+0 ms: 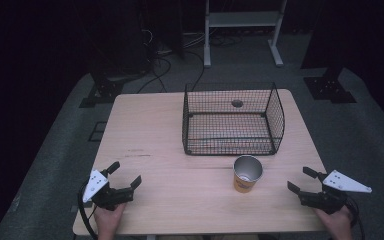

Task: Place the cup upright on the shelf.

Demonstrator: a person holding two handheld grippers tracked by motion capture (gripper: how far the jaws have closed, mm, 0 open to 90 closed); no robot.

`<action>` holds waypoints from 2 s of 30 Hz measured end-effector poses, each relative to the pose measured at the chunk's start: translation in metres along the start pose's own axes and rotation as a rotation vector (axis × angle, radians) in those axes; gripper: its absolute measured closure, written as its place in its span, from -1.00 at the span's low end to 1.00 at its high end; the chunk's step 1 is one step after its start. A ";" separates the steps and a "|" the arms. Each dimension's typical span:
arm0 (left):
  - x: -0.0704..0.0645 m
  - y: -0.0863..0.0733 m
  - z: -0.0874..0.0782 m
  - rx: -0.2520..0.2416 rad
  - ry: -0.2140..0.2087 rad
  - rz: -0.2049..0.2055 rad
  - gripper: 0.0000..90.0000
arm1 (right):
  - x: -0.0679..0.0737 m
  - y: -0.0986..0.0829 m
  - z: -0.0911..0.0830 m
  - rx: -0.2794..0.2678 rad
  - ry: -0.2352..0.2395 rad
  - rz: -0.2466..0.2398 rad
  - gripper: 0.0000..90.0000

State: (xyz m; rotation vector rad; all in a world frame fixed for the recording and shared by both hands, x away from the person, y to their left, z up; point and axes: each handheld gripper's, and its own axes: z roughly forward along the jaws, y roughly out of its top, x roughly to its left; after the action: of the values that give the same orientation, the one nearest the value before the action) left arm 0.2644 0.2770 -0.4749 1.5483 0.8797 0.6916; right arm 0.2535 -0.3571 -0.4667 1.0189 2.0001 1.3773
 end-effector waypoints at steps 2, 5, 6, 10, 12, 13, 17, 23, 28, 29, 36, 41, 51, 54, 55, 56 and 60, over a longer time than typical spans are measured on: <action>0.000 0.000 0.000 0.000 0.001 0.000 -0.95 | 0.002 0.001 0.001 0.005 0.013 -0.006 -0.61; 0.000 0.000 0.000 -0.002 -0.001 -0.002 -0.95 | 0.005 0.002 0.002 0.010 0.017 -0.017 -0.63; 0.000 0.000 0.000 -0.003 -0.001 -0.003 -0.95 | 0.007 0.003 0.002 0.012 0.020 -0.020 -0.63; 0.000 0.000 -0.001 -0.003 -0.005 -0.003 -0.95 | 0.010 0.006 0.003 0.010 0.031 -0.029 -0.65; 0.000 0.000 -0.001 -0.003 -0.007 0.001 -0.95 | 0.012 0.008 0.004 0.008 0.036 -0.037 -0.65; 0.000 0.000 -0.001 -0.003 -0.007 0.001 -0.95 | 0.012 0.008 0.004 0.008 0.036 -0.037 -0.65; -0.001 0.000 0.000 -0.002 -0.011 0.004 -0.95 | 0.016 0.014 0.004 -0.002 0.049 -0.041 -0.68; 0.000 0.000 -0.001 -0.004 -0.010 0.001 -0.95 | 0.021 0.019 0.008 0.004 0.077 -0.044 -0.70; -0.001 0.000 0.000 -0.002 -0.009 0.003 -0.95 | 0.028 0.018 0.010 0.023 0.105 -0.058 -0.70; -0.001 0.000 0.000 -0.002 -0.009 0.003 -0.95 | 0.029 0.018 0.010 0.028 0.112 -0.059 -0.70; -0.001 0.000 0.000 -0.002 -0.008 0.004 -0.95 | 0.037 0.018 0.007 0.029 0.136 -0.065 -0.72; -0.001 0.000 0.000 -0.002 -0.008 0.003 -0.95 | 0.046 0.020 0.008 0.032 0.160 -0.072 -0.77; -0.001 0.000 -0.001 -0.003 -0.009 0.003 -0.95 | 0.064 0.027 0.022 0.046 0.217 -0.082 -0.83; -0.001 0.000 -0.001 -0.003 -0.008 0.004 -0.95 | 0.068 0.029 0.027 0.055 0.222 -0.089 -0.92; -0.001 0.000 -0.001 -0.003 -0.008 0.003 -0.95 | 0.069 0.030 0.029 0.058 0.227 -0.090 -0.92; -0.001 0.000 -0.001 -0.003 -0.008 0.003 -0.95 | 0.070 0.030 0.031 0.058 0.230 -0.091 -0.92; -0.001 0.000 -0.001 -0.003 -0.008 0.003 -0.95 | 0.073 0.032 0.036 0.063 0.232 -0.092 -0.94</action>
State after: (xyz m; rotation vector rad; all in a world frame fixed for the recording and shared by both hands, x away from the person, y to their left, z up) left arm 0.2634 0.2768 -0.4748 1.5496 0.8698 0.6879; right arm 0.2463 -0.2715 -0.4495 0.8135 2.2412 1.4468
